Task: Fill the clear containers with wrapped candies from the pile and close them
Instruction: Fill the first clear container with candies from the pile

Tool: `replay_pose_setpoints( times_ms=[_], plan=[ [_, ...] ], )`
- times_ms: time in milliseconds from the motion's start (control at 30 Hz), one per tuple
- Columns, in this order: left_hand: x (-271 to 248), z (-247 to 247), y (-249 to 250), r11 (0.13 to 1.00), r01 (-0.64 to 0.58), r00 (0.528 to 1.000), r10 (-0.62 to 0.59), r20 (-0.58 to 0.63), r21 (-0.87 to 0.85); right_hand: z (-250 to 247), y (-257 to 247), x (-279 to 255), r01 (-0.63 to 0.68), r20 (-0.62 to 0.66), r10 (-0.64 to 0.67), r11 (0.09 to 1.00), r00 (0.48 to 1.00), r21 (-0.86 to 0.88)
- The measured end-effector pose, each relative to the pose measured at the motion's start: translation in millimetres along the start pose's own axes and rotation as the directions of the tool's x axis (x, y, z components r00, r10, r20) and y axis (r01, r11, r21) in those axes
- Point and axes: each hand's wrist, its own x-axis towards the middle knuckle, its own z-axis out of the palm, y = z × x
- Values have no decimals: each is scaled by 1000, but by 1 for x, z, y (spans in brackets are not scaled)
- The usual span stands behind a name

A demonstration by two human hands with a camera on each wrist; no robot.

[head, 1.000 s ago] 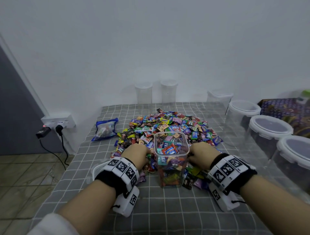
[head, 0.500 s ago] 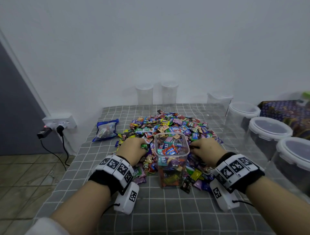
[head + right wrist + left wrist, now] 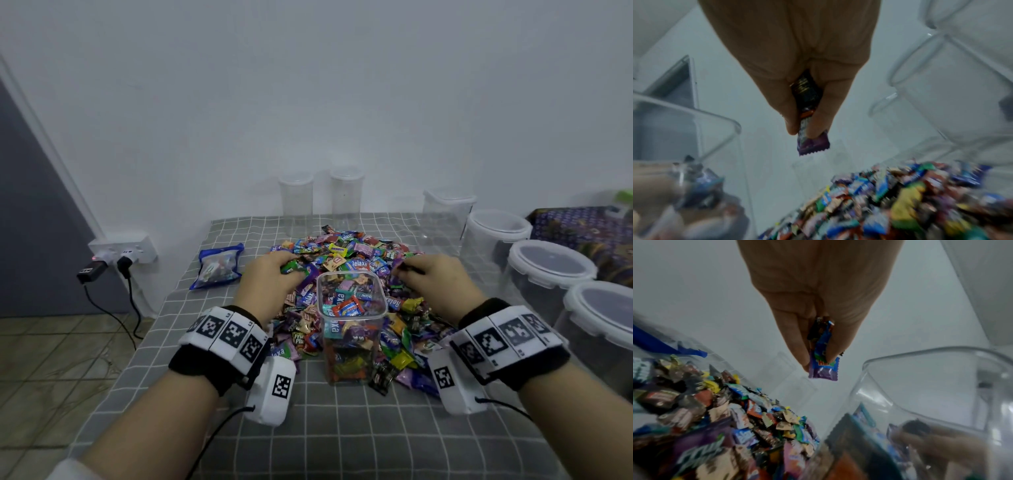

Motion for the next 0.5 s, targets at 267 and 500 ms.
replay_pose_setpoints(
  times_ms=[267,500],
  plan=[
    [-4,-3,20,963,9,1000,-9,0,-270,-14,-47,-19,235,-133,-209,945,969,226],
    [-6,-4,30,932,-5,1000,10,11,-363,1,-62,-24,280,48,-282,959,958,46]
  ],
)
